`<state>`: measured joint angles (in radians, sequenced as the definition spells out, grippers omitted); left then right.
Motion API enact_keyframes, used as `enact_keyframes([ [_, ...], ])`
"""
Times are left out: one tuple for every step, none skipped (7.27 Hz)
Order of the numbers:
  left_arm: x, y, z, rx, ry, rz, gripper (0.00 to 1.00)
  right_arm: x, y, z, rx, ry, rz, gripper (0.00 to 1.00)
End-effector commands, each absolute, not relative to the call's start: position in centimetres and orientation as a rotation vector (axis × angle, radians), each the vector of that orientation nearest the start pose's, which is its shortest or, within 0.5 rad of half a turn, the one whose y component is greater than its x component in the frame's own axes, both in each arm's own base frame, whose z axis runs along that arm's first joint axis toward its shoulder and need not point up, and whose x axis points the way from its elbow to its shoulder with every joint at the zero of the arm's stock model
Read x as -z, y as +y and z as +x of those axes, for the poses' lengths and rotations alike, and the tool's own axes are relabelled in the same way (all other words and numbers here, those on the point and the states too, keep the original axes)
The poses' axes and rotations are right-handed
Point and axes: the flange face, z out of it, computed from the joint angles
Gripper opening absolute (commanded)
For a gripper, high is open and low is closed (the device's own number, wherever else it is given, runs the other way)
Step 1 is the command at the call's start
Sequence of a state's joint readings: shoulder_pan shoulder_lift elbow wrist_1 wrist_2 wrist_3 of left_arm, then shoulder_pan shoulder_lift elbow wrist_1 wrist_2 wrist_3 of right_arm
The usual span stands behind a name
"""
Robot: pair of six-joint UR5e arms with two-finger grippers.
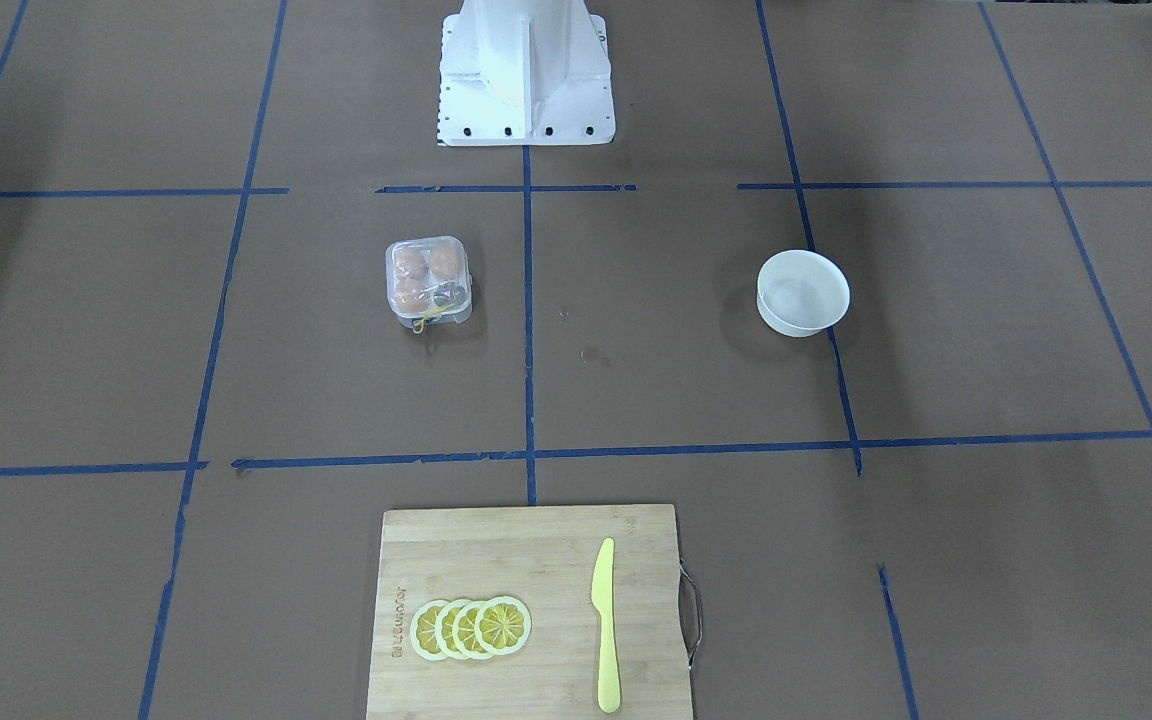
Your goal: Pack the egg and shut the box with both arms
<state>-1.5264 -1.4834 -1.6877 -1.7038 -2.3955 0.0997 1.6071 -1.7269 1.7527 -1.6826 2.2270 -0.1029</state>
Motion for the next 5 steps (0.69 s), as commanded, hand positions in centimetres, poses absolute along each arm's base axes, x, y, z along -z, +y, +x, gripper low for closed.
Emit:
enact_keyframes([
  [-62.23,-46.72,-3.94,-0.204,0.820,0.179,1.00,-65.65,-42.01,8.79,-0.007,-0.660,-0.044,1.00],
  [-62.01,-46.93,-3.85,-0.206,0.822,0.182,1.00,-65.65,-42.01,8.79,-0.009,-0.660,-0.044,1.00],
  [-62.18,-46.92,-3.82,-0.205,0.826,0.179,1.00,-65.72,-42.01,8.73,-0.009,-0.660,-0.047,1.00],
  [-62.09,-46.94,-3.74,-0.208,0.826,0.182,1.00,-65.80,-41.92,8.72,-0.010,-0.660,-0.049,1.00],
  [-62.33,-46.85,-3.68,-0.207,0.827,0.175,1.00,-65.79,-41.93,8.72,-0.011,-0.660,-0.049,1.00],
])
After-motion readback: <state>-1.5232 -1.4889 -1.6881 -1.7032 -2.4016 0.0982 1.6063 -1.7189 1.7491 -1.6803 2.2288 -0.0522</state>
